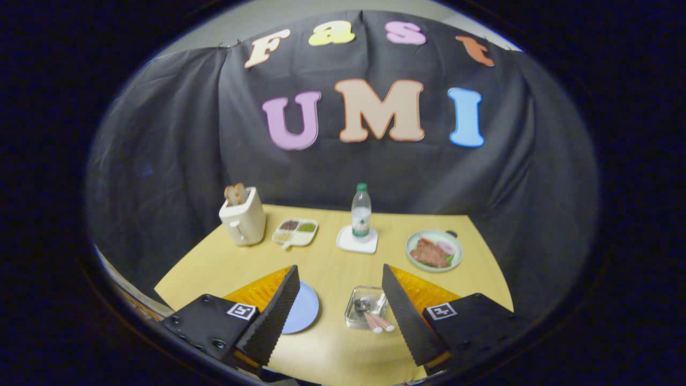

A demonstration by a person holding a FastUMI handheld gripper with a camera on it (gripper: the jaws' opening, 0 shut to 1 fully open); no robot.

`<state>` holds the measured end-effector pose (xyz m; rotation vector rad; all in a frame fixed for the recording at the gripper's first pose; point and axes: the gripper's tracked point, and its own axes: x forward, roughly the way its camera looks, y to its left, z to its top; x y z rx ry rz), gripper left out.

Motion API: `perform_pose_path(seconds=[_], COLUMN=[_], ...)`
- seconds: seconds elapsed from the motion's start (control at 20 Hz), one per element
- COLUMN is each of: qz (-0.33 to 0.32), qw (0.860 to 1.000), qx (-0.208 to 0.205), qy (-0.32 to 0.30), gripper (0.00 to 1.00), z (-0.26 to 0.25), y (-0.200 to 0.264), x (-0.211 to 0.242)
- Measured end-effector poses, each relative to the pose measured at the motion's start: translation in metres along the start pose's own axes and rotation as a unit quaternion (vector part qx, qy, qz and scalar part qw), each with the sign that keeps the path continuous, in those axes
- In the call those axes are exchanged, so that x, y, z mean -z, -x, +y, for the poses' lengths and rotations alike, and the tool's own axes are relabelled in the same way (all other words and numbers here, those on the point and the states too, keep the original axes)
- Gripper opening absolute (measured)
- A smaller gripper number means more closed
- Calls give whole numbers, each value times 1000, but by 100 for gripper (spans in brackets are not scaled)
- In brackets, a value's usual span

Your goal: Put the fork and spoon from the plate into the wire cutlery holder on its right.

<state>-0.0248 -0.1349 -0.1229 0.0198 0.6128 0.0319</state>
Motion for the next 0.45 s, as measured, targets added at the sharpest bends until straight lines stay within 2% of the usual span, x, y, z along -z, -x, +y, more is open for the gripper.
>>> perform_pose_path(seconds=[0.1,0.2,0.3,0.45], qz=[-56,-90,-117,-161], qw=[998,995,991,984], qx=[7,31,62,75], qy=[-18,-23,-12,12], gripper=[98,98,98,98], z=[1,-7,-15,-6], y=[15,27,36,45], x=[-16,-23,-26,-32])
